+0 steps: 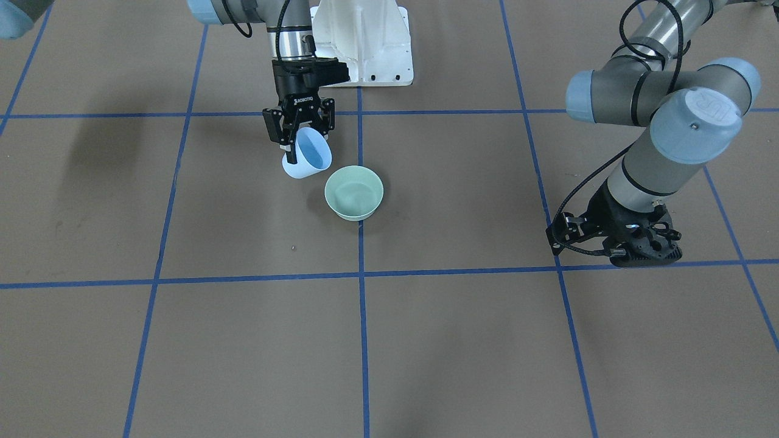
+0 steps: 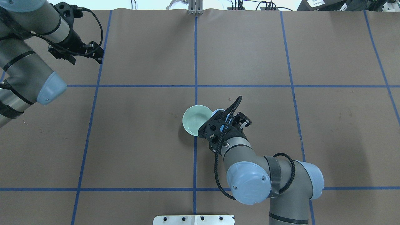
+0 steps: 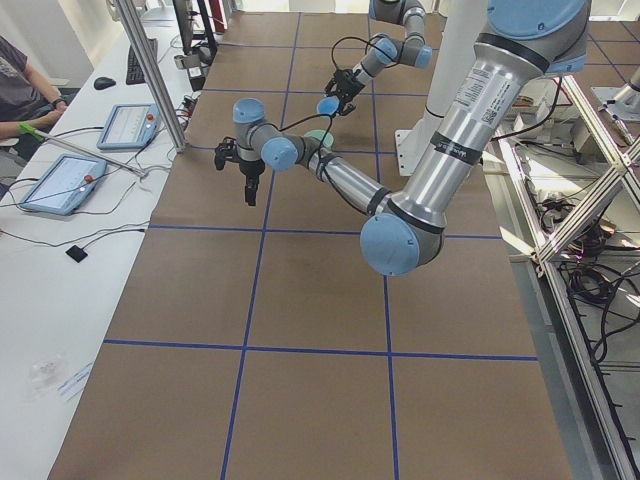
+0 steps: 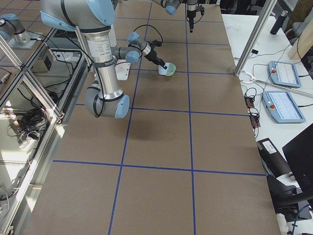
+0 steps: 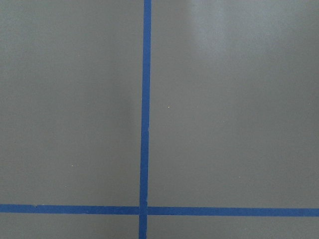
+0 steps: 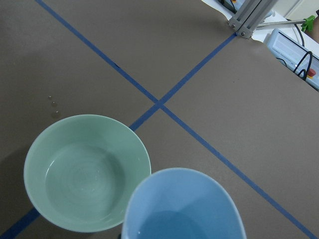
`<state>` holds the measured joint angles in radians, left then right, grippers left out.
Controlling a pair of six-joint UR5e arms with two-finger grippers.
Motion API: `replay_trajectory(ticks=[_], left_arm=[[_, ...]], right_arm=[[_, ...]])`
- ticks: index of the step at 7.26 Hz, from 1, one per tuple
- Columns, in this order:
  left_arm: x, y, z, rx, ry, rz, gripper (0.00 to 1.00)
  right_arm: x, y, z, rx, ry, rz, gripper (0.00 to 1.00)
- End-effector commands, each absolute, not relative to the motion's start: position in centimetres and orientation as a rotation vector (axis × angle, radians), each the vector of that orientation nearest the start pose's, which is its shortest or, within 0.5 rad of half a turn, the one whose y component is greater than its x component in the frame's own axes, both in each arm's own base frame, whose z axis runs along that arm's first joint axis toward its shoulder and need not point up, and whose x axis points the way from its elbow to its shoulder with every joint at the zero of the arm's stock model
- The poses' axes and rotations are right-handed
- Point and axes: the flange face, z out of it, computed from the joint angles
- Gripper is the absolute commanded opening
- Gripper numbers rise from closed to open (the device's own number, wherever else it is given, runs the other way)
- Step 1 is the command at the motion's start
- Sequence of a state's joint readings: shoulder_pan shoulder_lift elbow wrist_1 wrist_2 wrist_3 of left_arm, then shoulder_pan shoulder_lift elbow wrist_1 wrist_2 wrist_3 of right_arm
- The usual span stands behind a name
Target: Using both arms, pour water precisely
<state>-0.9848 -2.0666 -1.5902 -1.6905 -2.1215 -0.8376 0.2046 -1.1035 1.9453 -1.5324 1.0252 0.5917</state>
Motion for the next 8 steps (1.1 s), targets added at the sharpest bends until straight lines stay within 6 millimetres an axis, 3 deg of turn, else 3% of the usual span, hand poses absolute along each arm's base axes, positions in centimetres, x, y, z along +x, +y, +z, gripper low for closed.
replay_trajectory(ticks=[1,4,5,8], left_arm=[[30.4,-60.3,36.0,0.119,0.805,-0.062,1.0],[30.3,-60.2,36.2,0.118,0.804,-0.062,1.0],[30.3,-60.2,36.2,0.118,0.804,-0.062,1.0],[30.3,-60.1,36.3,0.116,0.804,-0.062,1.0]], right_arm=[[-54.4,-29.9,22.9,0.865,-0.348,-0.566,0.13],[-56.1,-30.1,23.3,0.822,-0.261,-0.669,0.13],[-56.7,-30.4,21.3,0.811,-0.219,-0.721,0.13],[-57.6,-30.9,22.2,0.771,-0.147,-0.791,0.12]])
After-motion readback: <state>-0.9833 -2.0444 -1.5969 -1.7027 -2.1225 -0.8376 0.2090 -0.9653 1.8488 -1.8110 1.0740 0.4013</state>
